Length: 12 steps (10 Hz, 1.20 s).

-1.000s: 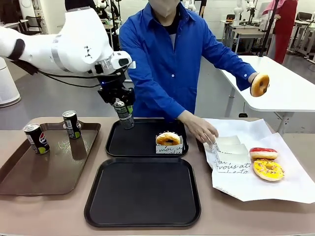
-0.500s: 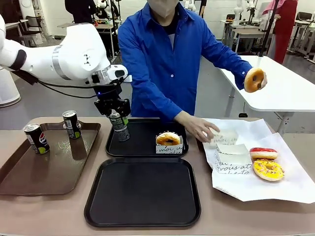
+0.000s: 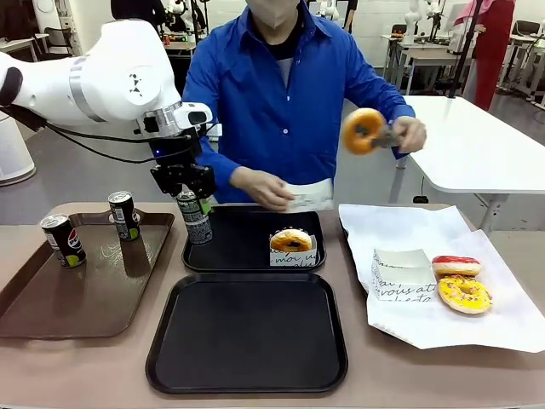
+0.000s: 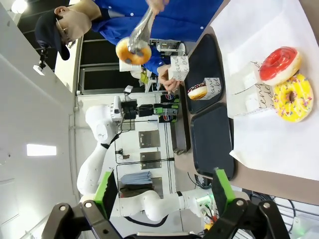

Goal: Set up donuts and drinks on trays.
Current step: Pick up one Pepsi coke and place it on the Flat Tray.

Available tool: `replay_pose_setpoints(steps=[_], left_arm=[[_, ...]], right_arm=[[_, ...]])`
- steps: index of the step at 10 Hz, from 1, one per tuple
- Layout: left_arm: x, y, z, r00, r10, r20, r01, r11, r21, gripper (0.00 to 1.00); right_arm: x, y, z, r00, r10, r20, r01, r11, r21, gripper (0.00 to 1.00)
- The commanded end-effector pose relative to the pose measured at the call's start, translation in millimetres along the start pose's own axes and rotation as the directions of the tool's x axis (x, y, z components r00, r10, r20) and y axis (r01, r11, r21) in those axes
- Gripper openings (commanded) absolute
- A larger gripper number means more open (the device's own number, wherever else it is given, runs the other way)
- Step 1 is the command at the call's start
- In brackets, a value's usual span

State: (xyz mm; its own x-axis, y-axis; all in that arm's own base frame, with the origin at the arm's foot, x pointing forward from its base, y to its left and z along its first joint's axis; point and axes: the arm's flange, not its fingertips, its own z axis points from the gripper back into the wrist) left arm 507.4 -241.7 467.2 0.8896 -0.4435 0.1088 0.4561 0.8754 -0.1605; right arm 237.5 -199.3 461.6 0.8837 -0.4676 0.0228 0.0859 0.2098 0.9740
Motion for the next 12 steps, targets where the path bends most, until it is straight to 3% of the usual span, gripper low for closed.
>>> replay_pose_setpoints(steps=[1, 2, 6, 7, 12], left_arm=[[-102, -6, 75, 0.983, -0.078, 0.169, 0.07, 0.996, 0.054, 0.59], [-128, -10, 83, 0.979, -0.048, 0.199, 0.03, 0.995, 0.092, 0.59], [-104, 9, 68, 0.993, -0.001, 0.116, -0.008, 0.997, 0.079, 0.59], [-133, -2, 77, 0.99, -0.005, 0.142, -0.008, 0.996, 0.092, 0.59], [-133, -2, 77, 0.99, -0.005, 0.142, -0.008, 0.996, 0.092, 0.59]], right_arm=[[0, 0, 0, 1.0, 0.004, -0.004, -0.004, 1.0, 0.017, 1.0], [0, 0, 0, 1.0, 0.004, -0.004, -0.004, 1.0, 0.017, 1.0], [0, 0, 0, 1.0, 0.004, -0.004, -0.004, 1.0, 0.017, 1.0], [0, 0, 0, 1.0, 0.004, -0.004, -0.004, 1.0, 0.017, 1.0], [0, 0, 0, 1.0, 0.004, -0.004, -0.004, 1.0, 0.017, 1.0]])
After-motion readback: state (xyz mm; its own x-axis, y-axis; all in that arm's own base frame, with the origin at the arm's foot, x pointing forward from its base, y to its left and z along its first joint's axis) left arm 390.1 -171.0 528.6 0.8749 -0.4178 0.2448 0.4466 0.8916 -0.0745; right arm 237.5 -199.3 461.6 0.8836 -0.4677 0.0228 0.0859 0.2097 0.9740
